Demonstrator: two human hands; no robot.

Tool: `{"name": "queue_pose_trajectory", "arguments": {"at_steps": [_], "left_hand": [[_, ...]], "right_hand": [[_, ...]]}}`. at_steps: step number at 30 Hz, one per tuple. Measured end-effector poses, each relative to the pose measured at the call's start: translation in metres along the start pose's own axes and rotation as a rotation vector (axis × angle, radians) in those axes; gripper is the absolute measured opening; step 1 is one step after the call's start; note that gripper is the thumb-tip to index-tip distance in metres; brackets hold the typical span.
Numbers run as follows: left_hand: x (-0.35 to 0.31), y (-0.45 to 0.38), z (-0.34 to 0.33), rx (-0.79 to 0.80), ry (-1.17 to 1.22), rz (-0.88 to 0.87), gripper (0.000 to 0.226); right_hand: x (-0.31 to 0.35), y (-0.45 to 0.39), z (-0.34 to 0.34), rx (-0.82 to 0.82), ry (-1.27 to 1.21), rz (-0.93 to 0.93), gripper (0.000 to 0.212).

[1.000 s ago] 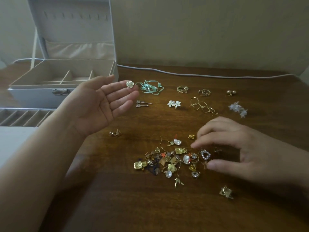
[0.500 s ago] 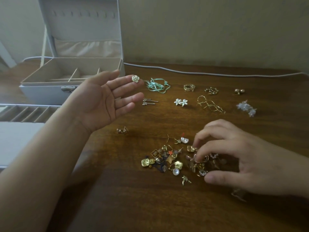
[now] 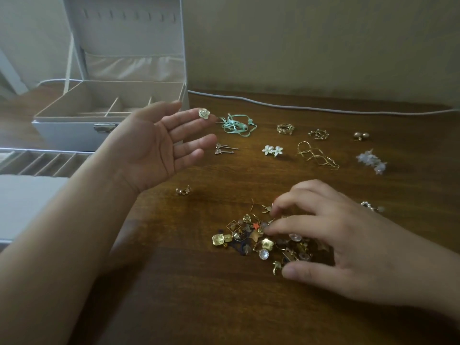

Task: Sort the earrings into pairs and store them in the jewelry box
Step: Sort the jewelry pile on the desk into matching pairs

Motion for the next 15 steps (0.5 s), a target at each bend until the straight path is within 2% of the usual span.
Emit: {"name": "queue_pose_trajectory", "arguments": {"at_steps": [6,11,15], "left_hand": [[-0.001,0.002,0.000,-0.005,-0.021,-0.002,0.035],[-0.004,0.003,0.003,-0.041,-0.046,-0.011,0.033],[0.007,0.003,-0.009,0.020,-0.053,0.048,0.035]], "right_hand": [[0.010,-0.011,0.003,-0.088,0.025,-0.002,0.025],[0.019,-0.010,0.000,-0.081,0.075,0.010,0.023],[0.024,-0.009,-0.001,-0.066,0.082,0.026,0.018]]}}
Point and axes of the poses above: each hand's wrist, its own y-axis away from the middle knuckle, its own z-axis out of the back of the hand, x = y × z, the point moved 10 cm from there along -y, towards the middle knuckle, and after that the axes turned 8 degrees about -y, right-handed, at the moved point
